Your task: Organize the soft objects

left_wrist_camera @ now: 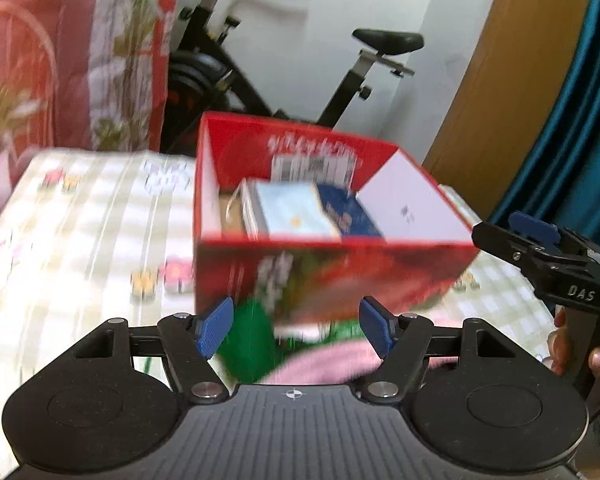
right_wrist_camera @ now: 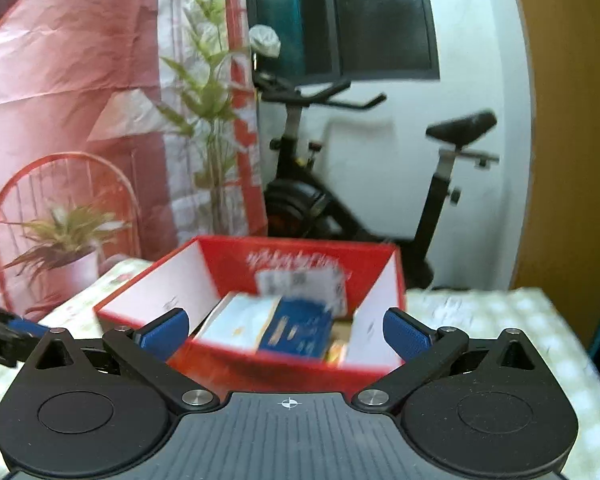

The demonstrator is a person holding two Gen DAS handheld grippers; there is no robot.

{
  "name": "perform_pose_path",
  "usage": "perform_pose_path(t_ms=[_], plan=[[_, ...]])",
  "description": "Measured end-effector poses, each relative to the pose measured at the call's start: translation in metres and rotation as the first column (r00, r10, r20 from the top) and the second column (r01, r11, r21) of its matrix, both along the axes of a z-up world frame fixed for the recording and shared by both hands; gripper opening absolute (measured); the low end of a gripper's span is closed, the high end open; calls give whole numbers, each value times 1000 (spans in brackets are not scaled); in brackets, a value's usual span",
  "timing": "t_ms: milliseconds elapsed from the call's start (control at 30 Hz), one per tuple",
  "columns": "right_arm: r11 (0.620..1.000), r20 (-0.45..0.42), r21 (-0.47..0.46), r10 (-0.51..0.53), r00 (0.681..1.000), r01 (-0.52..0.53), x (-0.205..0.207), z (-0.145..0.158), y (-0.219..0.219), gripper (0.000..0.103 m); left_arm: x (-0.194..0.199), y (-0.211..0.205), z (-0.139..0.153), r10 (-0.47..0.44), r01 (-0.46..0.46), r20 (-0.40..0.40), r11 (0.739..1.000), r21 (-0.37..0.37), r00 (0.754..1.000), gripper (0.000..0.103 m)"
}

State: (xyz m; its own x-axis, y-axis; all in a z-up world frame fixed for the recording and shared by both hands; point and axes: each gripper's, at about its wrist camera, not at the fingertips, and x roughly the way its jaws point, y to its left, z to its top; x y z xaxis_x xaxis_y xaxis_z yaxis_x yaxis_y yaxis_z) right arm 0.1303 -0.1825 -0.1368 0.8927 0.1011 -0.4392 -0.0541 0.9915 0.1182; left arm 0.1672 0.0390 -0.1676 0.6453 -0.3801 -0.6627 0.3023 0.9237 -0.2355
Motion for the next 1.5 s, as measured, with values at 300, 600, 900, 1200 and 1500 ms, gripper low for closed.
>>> perform_pose_path(t_ms=[300,600,900,1200,1500], plan=[[996,-163,60,79,983,-71,-45,-36,19,103,-25,13,-38,46,-50,-110,998,-33,993,71],[993,-287,21,119,951,-118,-80,-61,27,98,-37,11,-52,42,-51,-123,997,-63,991,64],[992,-345,-14,116,931,-129,-90,-72,21,81,-44,14,-63,75,-89,-143,992,-94,987,63],[991,-391,44,134,911,-127,-76,-82,20,57,-46,9,-67,38,-55,-144,991,-119,989,54],[990,-321,27,139,937,-137,-68,-66,26,48,-45,7,-73,27,-48,-161,990,-129,987,53]])
